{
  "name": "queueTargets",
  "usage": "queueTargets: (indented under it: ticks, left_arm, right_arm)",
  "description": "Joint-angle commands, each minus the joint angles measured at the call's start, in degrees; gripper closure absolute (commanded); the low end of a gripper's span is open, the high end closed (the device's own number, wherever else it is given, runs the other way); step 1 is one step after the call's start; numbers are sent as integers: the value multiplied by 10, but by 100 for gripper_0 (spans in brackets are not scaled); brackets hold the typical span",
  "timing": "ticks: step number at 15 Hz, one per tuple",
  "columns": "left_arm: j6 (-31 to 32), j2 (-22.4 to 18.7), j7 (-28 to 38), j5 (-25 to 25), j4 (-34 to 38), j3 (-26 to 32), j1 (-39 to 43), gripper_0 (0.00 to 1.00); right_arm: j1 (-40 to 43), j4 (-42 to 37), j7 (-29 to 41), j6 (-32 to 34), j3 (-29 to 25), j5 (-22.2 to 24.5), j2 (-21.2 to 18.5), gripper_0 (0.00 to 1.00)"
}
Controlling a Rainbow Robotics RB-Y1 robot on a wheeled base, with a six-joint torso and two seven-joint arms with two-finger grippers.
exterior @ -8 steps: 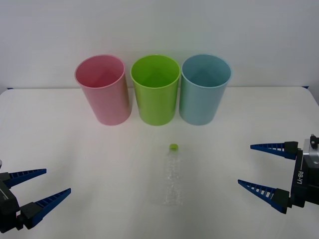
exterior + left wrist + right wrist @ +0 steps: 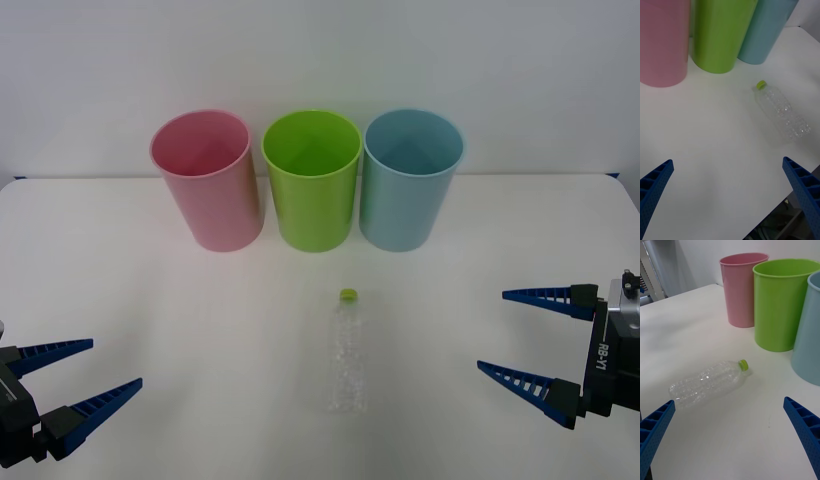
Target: Put cans in the blue bin and PET bottles in the pink bin and trash in the green bin.
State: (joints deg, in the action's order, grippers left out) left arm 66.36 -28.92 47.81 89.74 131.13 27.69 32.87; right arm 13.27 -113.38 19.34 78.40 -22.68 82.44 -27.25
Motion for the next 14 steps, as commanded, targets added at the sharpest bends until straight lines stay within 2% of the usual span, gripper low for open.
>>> queueTargets:
  ticks: [1,14]
  left_arm:
    - [0,0,0,0,0,0,0,0]
    - [0,0,0,0,0,0,0,0]
  right_arm:
    - [0,0,0,0,0,0,0,0]
    - [0,0,0,0,0,0,0,0]
